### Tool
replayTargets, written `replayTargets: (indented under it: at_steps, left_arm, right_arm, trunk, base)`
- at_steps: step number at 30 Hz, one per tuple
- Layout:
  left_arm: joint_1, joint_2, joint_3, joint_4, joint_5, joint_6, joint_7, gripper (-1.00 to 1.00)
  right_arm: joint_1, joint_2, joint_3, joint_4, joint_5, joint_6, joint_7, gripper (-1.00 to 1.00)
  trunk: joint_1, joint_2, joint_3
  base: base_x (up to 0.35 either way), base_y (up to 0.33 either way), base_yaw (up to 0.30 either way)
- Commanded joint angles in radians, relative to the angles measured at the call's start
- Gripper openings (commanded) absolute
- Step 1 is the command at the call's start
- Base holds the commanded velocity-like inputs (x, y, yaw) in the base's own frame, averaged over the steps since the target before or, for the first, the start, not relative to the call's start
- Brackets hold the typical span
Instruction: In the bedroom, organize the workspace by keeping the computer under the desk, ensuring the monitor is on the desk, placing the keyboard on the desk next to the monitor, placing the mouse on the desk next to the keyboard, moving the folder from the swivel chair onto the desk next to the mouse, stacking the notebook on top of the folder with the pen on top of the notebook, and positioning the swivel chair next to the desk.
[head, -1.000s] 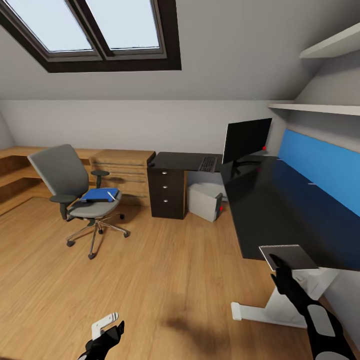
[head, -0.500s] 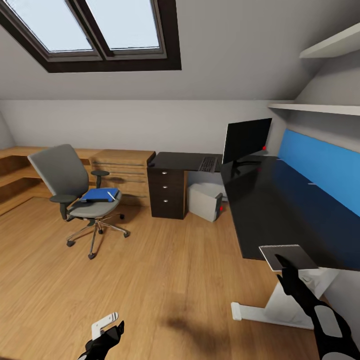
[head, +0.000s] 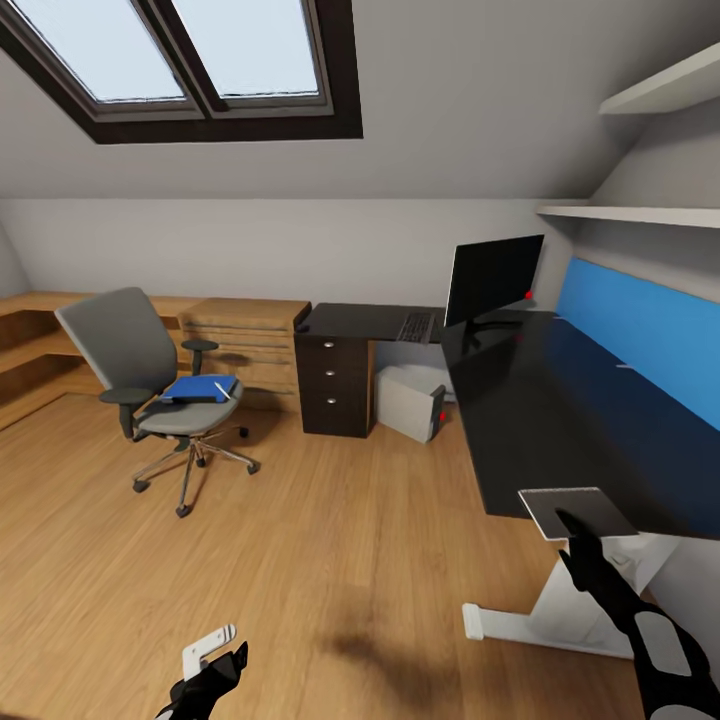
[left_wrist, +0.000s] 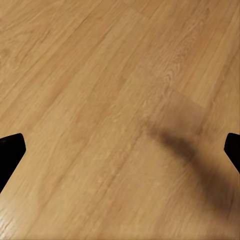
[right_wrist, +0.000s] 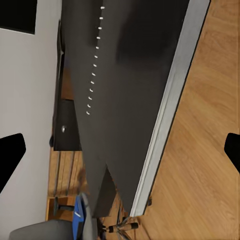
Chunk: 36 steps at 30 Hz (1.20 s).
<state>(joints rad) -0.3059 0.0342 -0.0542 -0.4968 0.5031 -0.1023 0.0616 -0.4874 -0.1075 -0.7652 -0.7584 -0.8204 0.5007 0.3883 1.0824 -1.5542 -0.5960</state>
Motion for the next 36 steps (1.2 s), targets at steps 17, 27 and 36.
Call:
replayTargets:
  at_steps: [17, 27, 36]
  left_arm:
    - [-0.001, 0.001, -0.006, 0.000, 0.006, -0.004, 0.006, 1.00]
    - [-0.001, 0.001, -0.006, 0.000, 0.005, -0.003, 0.005, 1.00]
    - [-0.001, 0.004, -0.006, 0.000, 0.005, -0.004, 0.006, 1.00]
  right_arm:
    - [0.000, -0.003, -0.003, 0.014, -0.005, 0.009, 0.004, 1.00]
    - [0.000, -0.001, -0.002, 0.014, -0.005, 0.009, 0.006, 1.00]
    - [-0.001, 0.000, 0.000, 0.014, -0.005, 0.008, 0.007, 1.00]
  trunk:
    - [0.023, -0.043, -0.020]
    - [0.038, -0.071, -0.032]
    - [0.038, -0.071, -0.032]
  base:
    - [0.000, 0.000, 0.000]
    - [0.000, 0.000, 0.000]
    - [0.000, 0.000, 0.000]
